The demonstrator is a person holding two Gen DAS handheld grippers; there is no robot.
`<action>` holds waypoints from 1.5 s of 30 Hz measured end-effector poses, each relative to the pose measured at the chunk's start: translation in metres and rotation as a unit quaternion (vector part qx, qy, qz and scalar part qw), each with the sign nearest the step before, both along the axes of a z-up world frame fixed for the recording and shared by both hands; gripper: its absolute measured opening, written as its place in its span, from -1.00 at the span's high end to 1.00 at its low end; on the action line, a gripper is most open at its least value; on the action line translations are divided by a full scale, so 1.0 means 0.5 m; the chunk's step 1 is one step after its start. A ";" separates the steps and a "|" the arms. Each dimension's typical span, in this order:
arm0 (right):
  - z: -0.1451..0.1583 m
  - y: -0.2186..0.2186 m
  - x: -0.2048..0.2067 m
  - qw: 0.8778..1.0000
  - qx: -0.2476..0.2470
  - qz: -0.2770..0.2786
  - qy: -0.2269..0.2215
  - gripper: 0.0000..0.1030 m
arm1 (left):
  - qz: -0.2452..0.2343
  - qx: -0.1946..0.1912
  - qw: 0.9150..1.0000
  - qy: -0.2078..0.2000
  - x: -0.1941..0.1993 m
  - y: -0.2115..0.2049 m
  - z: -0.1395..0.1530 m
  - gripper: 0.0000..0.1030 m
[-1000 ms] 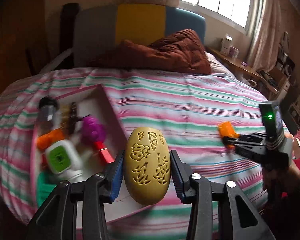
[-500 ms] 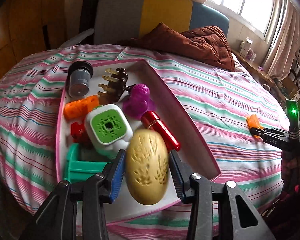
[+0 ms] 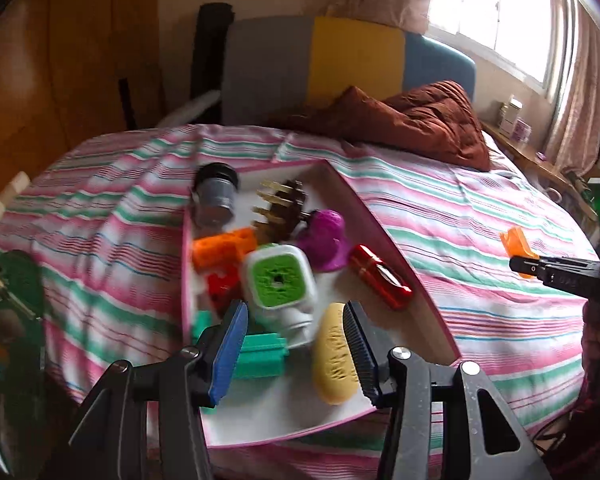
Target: Organize rigid objects
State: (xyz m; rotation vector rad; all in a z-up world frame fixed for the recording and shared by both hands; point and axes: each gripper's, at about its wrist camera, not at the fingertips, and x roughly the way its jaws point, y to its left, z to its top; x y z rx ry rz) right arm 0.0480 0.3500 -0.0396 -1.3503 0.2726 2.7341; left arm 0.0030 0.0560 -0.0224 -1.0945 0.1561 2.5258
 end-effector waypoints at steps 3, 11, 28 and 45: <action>0.031 -0.112 -0.041 0.998 -0.011 0.062 0.026 0.49 | 0.027 -0.013 1.000 0.008 -0.001 -0.020 0.010 0.02; 0.004 -0.300 -0.132 0.989 0.010 0.148 0.007 0.48 | 0.085 -0.025 0.996 0.012 -0.008 -0.078 0.020 0.02; 0.001 -0.328 -0.120 0.992 0.011 0.121 0.023 0.05 | 0.143 -0.039 0.989 0.013 0.001 -0.123 0.018 -0.32; 0.021 -0.309 -0.016 0.997 0.037 0.035 0.054 -0.17 | 0.144 -0.008 0.989 0.026 0.025 -0.124 0.028 -0.32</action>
